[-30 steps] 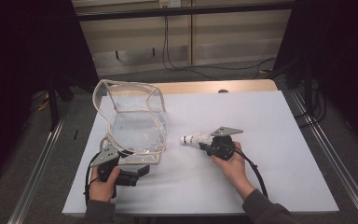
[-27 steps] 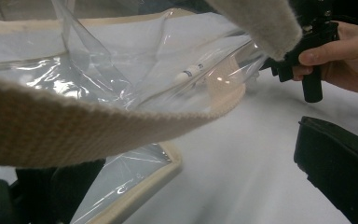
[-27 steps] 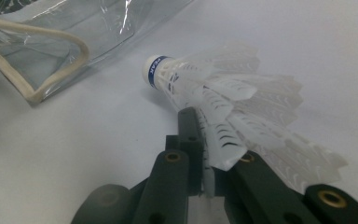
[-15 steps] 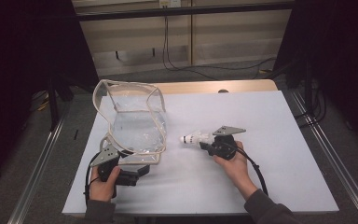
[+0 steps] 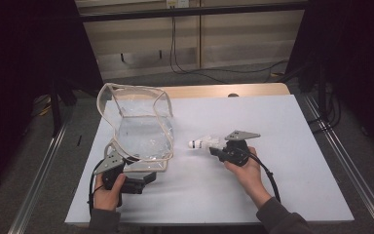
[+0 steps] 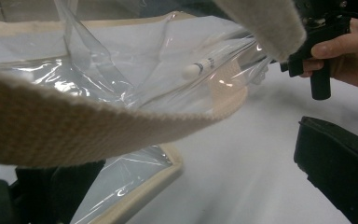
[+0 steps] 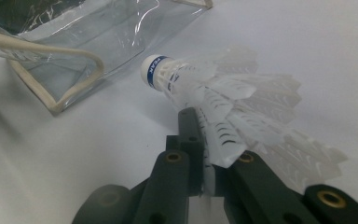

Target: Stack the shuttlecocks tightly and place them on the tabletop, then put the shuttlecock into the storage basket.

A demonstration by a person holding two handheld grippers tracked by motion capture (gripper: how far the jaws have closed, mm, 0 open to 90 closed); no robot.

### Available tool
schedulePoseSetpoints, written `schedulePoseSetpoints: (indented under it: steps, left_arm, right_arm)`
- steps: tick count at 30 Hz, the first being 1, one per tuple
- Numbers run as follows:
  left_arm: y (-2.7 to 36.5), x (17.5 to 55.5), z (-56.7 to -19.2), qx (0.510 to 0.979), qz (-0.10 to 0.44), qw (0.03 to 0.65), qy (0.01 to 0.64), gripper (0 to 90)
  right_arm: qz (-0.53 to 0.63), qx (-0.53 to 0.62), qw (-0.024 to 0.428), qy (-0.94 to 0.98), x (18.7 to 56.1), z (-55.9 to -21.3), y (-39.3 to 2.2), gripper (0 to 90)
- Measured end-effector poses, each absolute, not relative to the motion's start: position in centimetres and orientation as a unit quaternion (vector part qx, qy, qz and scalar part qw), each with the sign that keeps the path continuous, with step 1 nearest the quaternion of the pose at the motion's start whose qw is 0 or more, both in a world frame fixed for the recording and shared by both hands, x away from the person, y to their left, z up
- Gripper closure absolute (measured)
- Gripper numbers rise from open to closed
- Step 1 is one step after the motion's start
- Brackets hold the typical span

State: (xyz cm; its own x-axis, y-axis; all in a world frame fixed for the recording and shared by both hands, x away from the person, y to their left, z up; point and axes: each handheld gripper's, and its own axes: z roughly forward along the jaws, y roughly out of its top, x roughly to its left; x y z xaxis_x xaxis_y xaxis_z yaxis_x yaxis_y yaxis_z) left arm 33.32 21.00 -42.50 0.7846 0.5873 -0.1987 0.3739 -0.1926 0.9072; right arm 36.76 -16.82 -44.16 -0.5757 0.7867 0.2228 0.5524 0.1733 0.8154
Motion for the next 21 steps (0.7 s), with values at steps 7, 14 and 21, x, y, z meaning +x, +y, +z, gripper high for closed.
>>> schedulePoseSetpoints:
  steps: [7,14,21]
  left_arm:
    - [21.3,33.1,-42.6,0.764,0.095,0.554,0.317,2.1]
    - [21.4,33.1,-42.5,0.763,0.096,0.555,0.318,2.1]
    - [21.2,33.2,-42.5,0.762,0.092,0.557,0.316,2.1]
  right_arm:
    - [0.466,0.441,0.126,0.757,37.1,-43.5,-17.1,89.0]
    - [0.471,0.436,0.125,0.757,37.3,-42.3,-17.0,89.1]
    - [0.47,0.433,0.126,0.759,37.6,-41.0,-17.2,89.0]
